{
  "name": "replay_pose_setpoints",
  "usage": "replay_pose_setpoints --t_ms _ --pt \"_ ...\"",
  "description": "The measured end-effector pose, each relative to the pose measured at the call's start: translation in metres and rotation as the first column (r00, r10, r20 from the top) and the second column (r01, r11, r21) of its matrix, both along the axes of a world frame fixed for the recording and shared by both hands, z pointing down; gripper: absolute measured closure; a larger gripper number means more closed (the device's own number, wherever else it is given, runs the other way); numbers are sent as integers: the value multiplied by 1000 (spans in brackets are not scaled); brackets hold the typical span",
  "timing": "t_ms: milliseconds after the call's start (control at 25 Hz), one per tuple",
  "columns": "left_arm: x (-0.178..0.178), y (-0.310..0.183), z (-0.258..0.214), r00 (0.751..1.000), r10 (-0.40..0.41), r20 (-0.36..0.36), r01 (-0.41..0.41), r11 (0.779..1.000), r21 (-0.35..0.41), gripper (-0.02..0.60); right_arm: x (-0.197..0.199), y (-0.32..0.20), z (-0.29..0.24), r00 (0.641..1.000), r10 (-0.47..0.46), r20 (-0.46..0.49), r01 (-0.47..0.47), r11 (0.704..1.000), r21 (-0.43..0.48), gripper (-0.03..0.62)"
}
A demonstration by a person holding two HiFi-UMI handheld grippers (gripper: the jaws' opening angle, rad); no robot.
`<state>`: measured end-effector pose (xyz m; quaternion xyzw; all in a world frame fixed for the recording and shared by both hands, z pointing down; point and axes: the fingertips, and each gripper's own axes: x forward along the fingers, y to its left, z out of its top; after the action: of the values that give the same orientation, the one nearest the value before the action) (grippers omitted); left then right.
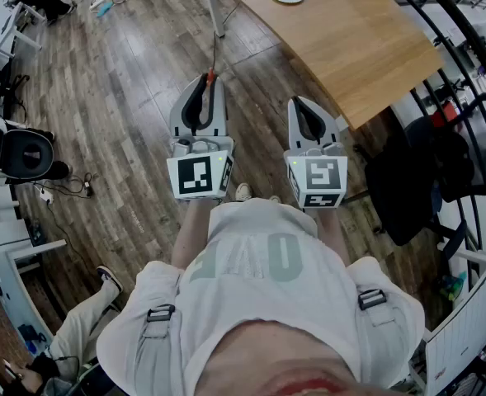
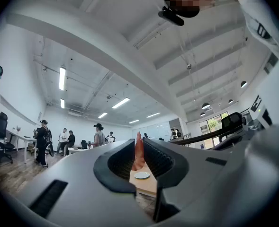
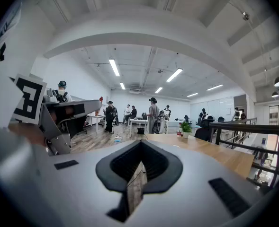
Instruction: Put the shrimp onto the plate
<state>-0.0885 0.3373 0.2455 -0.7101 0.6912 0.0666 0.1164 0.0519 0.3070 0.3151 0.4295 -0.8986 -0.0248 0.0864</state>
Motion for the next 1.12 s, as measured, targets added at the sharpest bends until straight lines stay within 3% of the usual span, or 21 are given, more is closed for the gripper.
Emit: replay_pose_setpoints --t_ms 440,600,760,1120 --pt "-14 3 7 1000 -2 -19 2 1000 2 520 -6 8 4 1000 2 -16 -2 1000 -13 576" --pt "-22 2 9 999 3 -32 -3 1000 1 520 -7 6 6 1000 19 19 -18 1000 -21 576" --pt "-26 0 9 1000 19 -10 -19 1000 5 520 -14 2 5 999 40 19 -40 999 -13 576" --pt "-80 -7 24 1000 10 -20 -10 1000 2 520 -42 4 24 994 102 27 -100 993 -56 576"
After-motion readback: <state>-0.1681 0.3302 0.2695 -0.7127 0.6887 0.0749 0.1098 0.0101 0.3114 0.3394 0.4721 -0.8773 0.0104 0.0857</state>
